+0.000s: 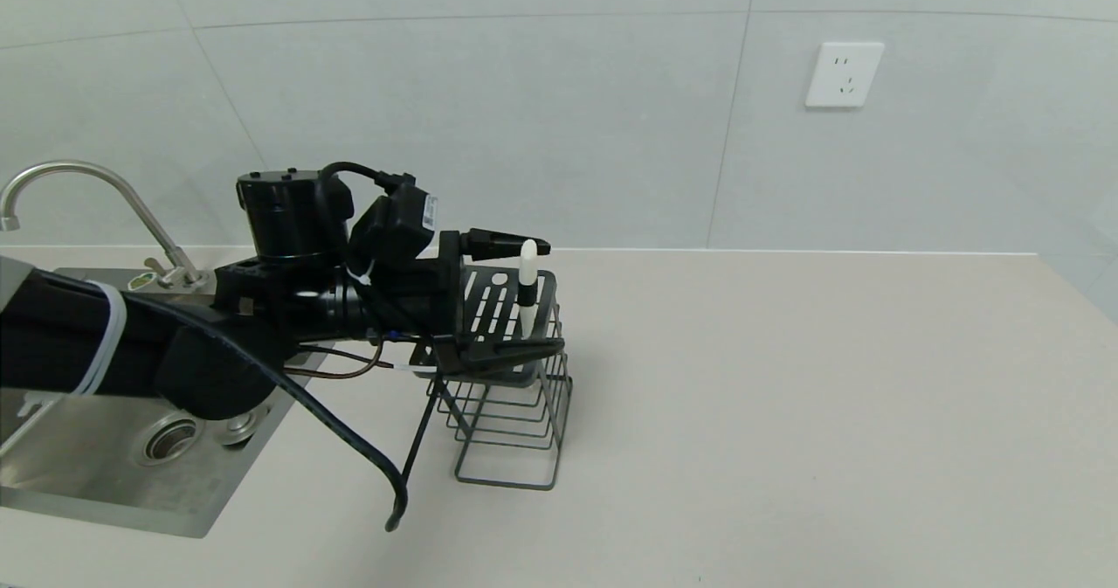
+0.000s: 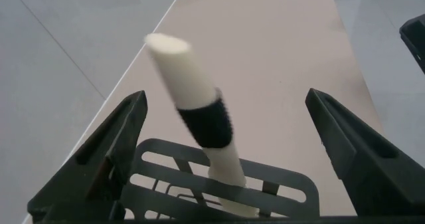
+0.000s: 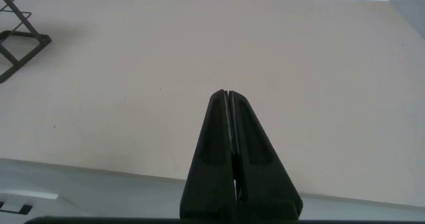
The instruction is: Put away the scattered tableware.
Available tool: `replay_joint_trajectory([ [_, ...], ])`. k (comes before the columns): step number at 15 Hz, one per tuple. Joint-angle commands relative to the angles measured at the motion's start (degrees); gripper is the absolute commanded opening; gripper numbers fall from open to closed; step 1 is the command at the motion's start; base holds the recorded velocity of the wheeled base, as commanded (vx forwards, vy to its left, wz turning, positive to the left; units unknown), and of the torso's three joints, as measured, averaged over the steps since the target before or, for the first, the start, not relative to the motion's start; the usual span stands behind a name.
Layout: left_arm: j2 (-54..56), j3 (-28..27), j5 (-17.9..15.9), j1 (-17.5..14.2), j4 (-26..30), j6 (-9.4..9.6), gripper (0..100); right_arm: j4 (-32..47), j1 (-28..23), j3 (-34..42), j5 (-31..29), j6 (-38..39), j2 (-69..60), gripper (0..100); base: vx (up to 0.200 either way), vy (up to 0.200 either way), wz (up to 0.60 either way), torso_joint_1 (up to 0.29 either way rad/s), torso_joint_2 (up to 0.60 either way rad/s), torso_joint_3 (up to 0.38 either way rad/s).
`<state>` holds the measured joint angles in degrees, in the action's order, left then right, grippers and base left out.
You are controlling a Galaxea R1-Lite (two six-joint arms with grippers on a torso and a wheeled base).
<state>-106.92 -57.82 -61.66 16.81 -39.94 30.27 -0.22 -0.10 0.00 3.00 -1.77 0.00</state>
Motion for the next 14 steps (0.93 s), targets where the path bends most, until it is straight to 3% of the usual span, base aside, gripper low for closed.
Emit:
replay_joint_trajectory([
  [1,2.25,0.60,0.05,-0.99,-1.72,0.84,100,-0.04,0.01,0.00,-0.01,0.01,0.00,0,0.000,0.000,0.00,0.000,0.00,0.000],
  [4,9.80,5.35,-0.04,-4.33,-11.22,0.84,100,-0.04,0.01,0.00,-0.01,0.01,0.09,0,0.000,0.000,0.00,0.000,0.00,0.000],
  [6,21.93,16.42,-0.48,-9.08,-16.75,0.93,100,0.04,0.01,0.00,0.08,0.01,0.09,0,0.000,0.000,0.00,0.000,0.00,0.000],
  [7,21.93,16.42,-0.48,-9.08,-16.75,0.93,100,0.04,0.01,0.00,0.08,0.01,0.09,0,0.000,0.000,0.00,0.000,0.00,0.000],
  [8,33.89,28.29,-0.74,-9.96,-19.39,0.93,100,0.04,0.01,0.00,0.08,-0.08,0.09,0,0.000,0.000,0.00,0.000,0.00,0.000],
  [10,46.10,39.98,-1.62,-9.96,-19.21,0.93,100,-0.04,0.01,0.00,0.17,-0.17,0.09,0,0.000,0.000,0.00,0.000,0.00,0.000],
  [11,47.69,41.56,-1.62,-9.96,-19.13,0.93,100,-0.04,0.01,0.00,0.17,-0.17,0.09,0,0.000,0.000,0.00,0.000,0.00,0.000],
  [12,56.04,49.03,-1.53,-9.96,-18.77,0.49,100,-0.04,0.01,0.00,0.25,-0.17,0.09,0,0.000,0.000,0.00,0.000,0.00,0.000],
  [14,67.46,55.27,-0.92,-10.04,-14.73,-3.55,100,-0.04,0.01,0.00,0.17,-0.25,0.09,0,0.000,0.000,0.00,0.000,0.00,0.000],
])
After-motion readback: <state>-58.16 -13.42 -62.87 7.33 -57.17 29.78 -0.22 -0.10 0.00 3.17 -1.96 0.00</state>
